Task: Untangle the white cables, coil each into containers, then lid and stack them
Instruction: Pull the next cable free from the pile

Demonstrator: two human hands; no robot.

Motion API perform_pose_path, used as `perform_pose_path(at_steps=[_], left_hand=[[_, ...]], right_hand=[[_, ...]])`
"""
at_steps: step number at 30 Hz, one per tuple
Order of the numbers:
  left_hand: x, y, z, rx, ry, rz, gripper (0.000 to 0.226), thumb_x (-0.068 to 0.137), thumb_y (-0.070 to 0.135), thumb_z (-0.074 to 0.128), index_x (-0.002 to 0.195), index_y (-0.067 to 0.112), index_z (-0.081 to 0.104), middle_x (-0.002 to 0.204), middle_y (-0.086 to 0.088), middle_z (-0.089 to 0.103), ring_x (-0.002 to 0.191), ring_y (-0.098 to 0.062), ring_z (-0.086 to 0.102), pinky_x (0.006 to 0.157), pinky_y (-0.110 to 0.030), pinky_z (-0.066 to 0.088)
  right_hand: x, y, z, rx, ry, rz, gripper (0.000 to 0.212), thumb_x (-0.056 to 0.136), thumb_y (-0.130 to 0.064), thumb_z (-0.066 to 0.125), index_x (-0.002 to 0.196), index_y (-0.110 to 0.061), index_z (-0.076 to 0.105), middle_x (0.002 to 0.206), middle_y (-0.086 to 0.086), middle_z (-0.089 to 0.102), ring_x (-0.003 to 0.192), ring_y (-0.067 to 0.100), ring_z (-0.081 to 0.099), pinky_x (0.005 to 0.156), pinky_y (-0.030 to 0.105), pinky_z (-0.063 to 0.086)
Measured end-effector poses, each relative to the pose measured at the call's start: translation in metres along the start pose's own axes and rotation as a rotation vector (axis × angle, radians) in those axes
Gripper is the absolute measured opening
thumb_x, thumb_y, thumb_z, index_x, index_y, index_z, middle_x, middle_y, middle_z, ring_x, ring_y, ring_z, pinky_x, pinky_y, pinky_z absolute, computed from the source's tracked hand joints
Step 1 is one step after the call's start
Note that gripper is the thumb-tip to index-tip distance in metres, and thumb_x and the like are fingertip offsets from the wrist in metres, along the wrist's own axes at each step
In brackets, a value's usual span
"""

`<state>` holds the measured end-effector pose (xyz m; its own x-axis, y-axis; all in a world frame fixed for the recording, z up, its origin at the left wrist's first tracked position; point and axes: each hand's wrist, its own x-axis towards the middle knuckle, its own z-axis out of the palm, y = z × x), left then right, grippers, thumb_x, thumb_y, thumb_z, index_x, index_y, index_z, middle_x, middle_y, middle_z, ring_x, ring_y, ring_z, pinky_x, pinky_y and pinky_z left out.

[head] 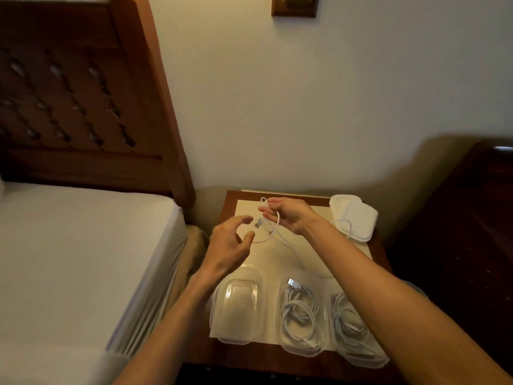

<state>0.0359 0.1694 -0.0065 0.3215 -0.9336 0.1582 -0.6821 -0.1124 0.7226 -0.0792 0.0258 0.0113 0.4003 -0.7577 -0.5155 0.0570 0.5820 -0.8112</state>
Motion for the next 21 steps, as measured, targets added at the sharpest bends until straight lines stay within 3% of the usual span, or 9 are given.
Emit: perform_pose_path(at_steps=[3,5,7,9,11,14,17,19,21], left_hand=[[0.027,0.013,0.009,-0.214,-0.209,0.050,0.035,0.091,0.021,0.063,0.126,0.021,0.059,0.115,0.003,0.065,0.056,-0.012,0.064,0.045,-0.026,0.051],[0.037,0.025,0.013,-0.313,-0.236,0.098,0.019,0.094,0.023,0.061,0.112,0.021,0.067,0.090,0.011,0.067,0.055,-0.009,0.057,0.043,-0.029,0.047],[0.050,0.040,0.011,-0.316,-0.111,0.157,0.015,0.097,0.025,0.057,0.090,0.025,0.070,0.066,0.015,0.060,0.053,-0.003,0.048,0.048,-0.030,0.042],[0.062,0.058,0.001,-0.343,-0.019,0.161,0.020,0.098,0.027,0.054,0.082,0.025,0.066,0.064,0.012,0.056,0.054,-0.002,0.047,0.052,-0.028,0.041],[0.068,0.080,-0.012,-0.391,-0.063,0.223,0.021,0.100,0.027,0.051,0.084,0.018,0.061,0.068,0.007,0.052,0.057,-0.002,0.047,0.052,-0.022,0.042],[0.071,0.110,-0.029,-0.335,-0.130,0.379,0.024,0.102,0.023,0.047,0.085,0.013,0.060,0.067,0.001,0.046,0.057,-0.006,0.041,0.049,-0.021,0.039],[0.073,0.129,-0.044,-0.342,-0.133,0.438,0.022,0.102,0.023,0.045,0.086,0.016,0.059,0.059,0.012,0.040,0.048,-0.005,0.032,0.046,-0.020,0.026],[0.072,0.140,-0.053,-0.454,-0.178,0.424,0.022,0.103,0.023,0.042,0.090,0.014,0.058,0.055,0.012,0.034,0.045,-0.007,0.026,0.044,-0.022,0.023],[0.068,0.149,-0.060,-0.595,-0.250,0.408,0.024,0.104,0.021,0.039,0.098,0.008,0.058,0.060,0.002,0.029,0.048,-0.013,0.020,0.043,-0.024,0.022]], right_hand=[[-0.014,-0.028,-0.002,0.145,-0.057,-0.012,0.027,0.100,-0.001,0.045,0.125,0.006,0.052,0.121,0.021,0.063,0.114,0.026,0.064,0.092,0.032,0.053],[-0.023,-0.042,-0.006,0.144,-0.088,-0.047,0.023,0.102,-0.002,0.042,0.120,0.007,0.052,0.124,0.022,0.062,0.119,0.027,0.061,0.100,0.036,0.048],[-0.031,-0.053,-0.015,0.079,-0.077,-0.158,0.025,0.101,-0.003,0.041,0.118,0.007,0.055,0.115,0.022,0.066,0.103,0.028,0.069,0.088,0.036,0.056],[-0.042,-0.059,-0.027,-0.104,-0.019,-0.294,0.029,0.099,-0.002,0.039,0.120,0.000,0.059,0.097,0.018,0.069,0.077,0.027,0.072,0.069,0.033,0.060],[-0.051,-0.056,-0.042,-0.410,0.025,-0.448,0.036,0.093,-0.004,0.047,0.127,-0.009,0.059,0.092,0.012,0.067,0.062,0.018,0.066,0.055,0.024,0.054],[-0.056,-0.046,-0.056,-0.715,-0.064,-0.609,0.041,0.084,-0.019,0.072,0.124,-0.020,0.062,0.107,-0.002,0.066,0.062,0.010,0.059,0.054,0.019,0.046],[-0.055,-0.038,-0.060,-0.721,-0.075,-0.627,0.030,0.087,-0.020,0.071,0.116,-0.024,0.064,0.106,-0.005,0.067,0.076,0.016,0.063,0.058,0.019,0.049],[-0.052,-0.028,-0.061,-0.781,-0.123,-0.603,0.041,0.087,-0.011,0.069,0.124,-0.026,0.058,0.117,-0.001,0.066,0.085,0.018,0.066,0.061,0.019,0.049],[-0.049,-0.017,-0.057,-0.883,-0.153,-0.620,0.051,0.087,-0.013,0.069,0.134,-0.024,0.053,0.123,0.002,0.063,0.081,0.007,0.062,0.061,0.016,0.048]])
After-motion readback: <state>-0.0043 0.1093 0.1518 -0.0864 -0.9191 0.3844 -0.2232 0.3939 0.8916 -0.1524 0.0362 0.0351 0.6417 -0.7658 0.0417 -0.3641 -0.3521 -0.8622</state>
